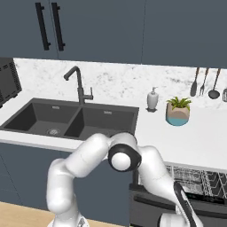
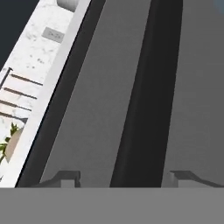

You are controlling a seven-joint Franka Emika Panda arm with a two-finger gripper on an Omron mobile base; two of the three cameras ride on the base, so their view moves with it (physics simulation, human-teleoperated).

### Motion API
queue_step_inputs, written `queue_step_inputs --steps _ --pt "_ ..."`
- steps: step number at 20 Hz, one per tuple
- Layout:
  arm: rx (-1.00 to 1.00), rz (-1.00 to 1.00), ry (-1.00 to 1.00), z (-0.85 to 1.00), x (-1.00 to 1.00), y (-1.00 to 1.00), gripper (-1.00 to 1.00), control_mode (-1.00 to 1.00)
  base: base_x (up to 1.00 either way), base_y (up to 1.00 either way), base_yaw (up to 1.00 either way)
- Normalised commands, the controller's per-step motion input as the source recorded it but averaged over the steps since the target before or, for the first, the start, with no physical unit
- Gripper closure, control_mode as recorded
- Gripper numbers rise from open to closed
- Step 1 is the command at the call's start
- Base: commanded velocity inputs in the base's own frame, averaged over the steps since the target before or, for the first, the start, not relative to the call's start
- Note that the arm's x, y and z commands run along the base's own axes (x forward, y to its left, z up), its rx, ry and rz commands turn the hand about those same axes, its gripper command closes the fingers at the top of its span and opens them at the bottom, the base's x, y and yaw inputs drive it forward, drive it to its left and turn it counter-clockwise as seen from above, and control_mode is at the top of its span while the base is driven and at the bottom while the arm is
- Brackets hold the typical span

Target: Pick up the cup and bowl from the counter, place them in the dishwasher, and close the dishwasher door.

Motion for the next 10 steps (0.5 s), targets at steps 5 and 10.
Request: queue_step_inputs --steps 5,10 --pt "0.01 0.00 -0.19 0.22 1.00 0.05 -1.00 -1.00 0.00 0.00 0.00" --pt "0.02 0.02 -0.15 0.08 0.92 -0.02 -1.00 -1.00 0.00 0.00 0.00"
